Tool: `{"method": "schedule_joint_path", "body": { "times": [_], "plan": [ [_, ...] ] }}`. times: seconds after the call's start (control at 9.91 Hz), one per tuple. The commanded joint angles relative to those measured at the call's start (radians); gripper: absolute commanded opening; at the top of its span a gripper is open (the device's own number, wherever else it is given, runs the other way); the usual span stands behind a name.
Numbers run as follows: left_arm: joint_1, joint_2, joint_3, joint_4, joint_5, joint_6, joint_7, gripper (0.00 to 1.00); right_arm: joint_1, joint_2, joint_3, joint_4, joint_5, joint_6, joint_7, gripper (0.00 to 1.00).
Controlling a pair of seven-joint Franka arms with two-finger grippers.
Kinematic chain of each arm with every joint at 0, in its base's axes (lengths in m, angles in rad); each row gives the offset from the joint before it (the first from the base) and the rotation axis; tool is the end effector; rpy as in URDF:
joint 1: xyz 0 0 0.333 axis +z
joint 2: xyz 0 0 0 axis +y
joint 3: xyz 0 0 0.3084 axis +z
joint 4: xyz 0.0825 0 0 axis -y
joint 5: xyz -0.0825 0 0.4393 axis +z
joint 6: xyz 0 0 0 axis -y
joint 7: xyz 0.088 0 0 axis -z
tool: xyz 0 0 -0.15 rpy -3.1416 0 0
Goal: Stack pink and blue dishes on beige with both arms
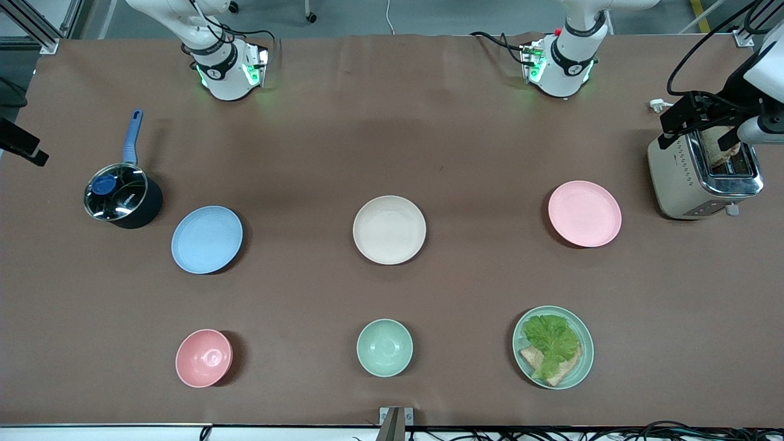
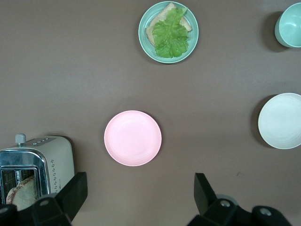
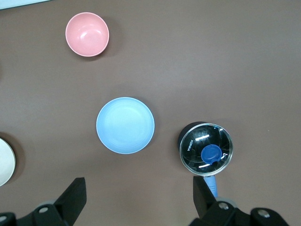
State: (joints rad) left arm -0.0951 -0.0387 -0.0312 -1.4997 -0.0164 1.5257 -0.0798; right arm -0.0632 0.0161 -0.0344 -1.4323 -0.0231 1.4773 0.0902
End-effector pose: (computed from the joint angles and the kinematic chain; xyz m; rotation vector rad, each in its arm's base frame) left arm 0.5905 -0.0779 0.6305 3.1174 -0.0745 0.0979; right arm 0.6025 -0.0625 0.6282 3.1035 -0.2962 0.0449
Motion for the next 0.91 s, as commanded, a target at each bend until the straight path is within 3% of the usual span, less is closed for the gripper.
{"method": "schedule_joint_path", "body": {
  "times": [0.0,0.3,0.5,0.61,0.71,0.81],
  "plan": [
    [-0.003,-0.007,-0.001,-0.044,0.009,0.013,0.008,1.0,-0.003,0.001,0.001,0.009,-0.02,-0.009,-0.003,1.0],
    [0.003,-0.01,0.007,-0.056,-0.008,0.013,0.015,0.99,0.01,0.001,0.01,0.001,-0.018,-0.05,-0.004,1.0],
    [0.006,-0.01,0.064,-0.097,-0.037,0.043,0.017,0.99,0.003,0.008,0.008,-0.007,0.002,-0.071,-0.088,1.0],
    [0.005,-0.013,0.101,-0.144,-0.052,0.077,0.029,0.99,-0.007,0.028,-0.001,-0.045,0.012,-0.055,-0.16,1.0],
    [0.008,-0.015,0.108,-0.193,-0.054,0.12,0.075,0.99,-0.023,0.045,-0.039,-0.112,0.079,0.001,-0.228,1.0],
    [0.008,-0.015,0.143,-0.256,-0.056,0.164,0.1,0.97,-0.023,0.051,-0.079,-0.222,0.122,0.114,-0.316,1.0]
  ]
}}
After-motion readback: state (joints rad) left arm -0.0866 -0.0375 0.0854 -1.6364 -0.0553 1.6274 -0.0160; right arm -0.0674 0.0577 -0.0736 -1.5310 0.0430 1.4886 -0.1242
